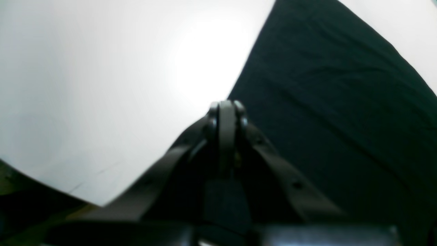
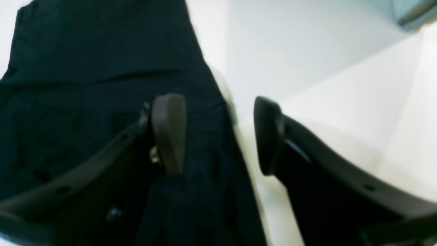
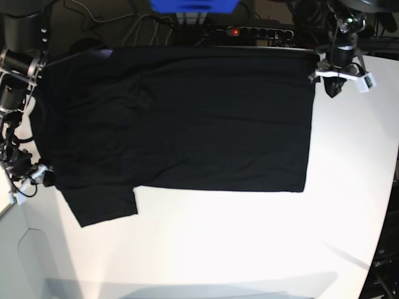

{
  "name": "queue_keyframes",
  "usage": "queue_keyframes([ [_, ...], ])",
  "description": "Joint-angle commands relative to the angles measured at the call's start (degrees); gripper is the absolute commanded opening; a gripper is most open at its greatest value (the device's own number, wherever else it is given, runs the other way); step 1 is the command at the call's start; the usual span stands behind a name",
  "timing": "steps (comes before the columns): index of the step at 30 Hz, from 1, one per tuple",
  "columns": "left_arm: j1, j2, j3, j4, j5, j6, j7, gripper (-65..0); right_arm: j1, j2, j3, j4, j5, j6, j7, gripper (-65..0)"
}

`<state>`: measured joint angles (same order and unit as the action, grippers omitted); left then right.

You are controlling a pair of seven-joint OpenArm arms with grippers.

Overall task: Fold the T-shirt properly
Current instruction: 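Release the right gripper and move it along the shirt side to the sleeve corner, then release the left gripper and move it along the hem to the opposite corner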

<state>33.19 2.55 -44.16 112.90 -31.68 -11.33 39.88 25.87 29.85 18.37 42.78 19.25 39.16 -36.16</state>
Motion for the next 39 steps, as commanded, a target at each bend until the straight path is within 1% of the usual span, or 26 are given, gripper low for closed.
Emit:
queue_keyframes([
  [1,0.08,-0.57,-0.28,0.90,-0.71,-0.14,-1.42,-64.4,2.13,2.02,0.49,0.16,0.67,0.84,1.48,-31.0],
  [5,-0.09,-2.59,-0.10,0.64,-1.07,-0.14,-1.42,-64.4,2.13,2.11,0.84,-0.19,0.75,0.84,1.48,-31.0],
  [7,-0.09,-2.59,-0.10,0.64,-0.89,-0.23,-1.42,-64.4,1.96,2.11,0.84,-0.28,0.75,0.84,1.48,-31.0],
  [15,-0.09,-2.59,-0.10,0.55,-0.80,-0.67,-1.42,-64.4,-2.97,2.20,0.84,-0.28,0.75,0.84,2.01,-31.0],
  [23,0.08,-2.59,-0.10,0.55,-1.15,-0.76,-1.42,-64.4,-4.46,1.93,0.93,-0.28,0.75,0.84,2.10,-31.0],
  [32,0.52,-2.41,-0.10,0.55,-1.33,-0.76,-1.42,-64.4,-5.78,-1.14,0.57,-0.28,0.75,0.84,1.57,-31.1],
  [37,0.61,-2.24,-0.10,0.55,-1.33,-0.76,-1.42,-64.4,-6.75,-2.02,0.57,-0.28,0.75,0.84,1.92,-31.2],
  [39,0.61,-2.15,-0.10,0.55,-1.33,-0.76,-1.42,-64.4,-6.75,-2.02,0.49,-0.28,0.75,0.84,1.92,-32.4],
])
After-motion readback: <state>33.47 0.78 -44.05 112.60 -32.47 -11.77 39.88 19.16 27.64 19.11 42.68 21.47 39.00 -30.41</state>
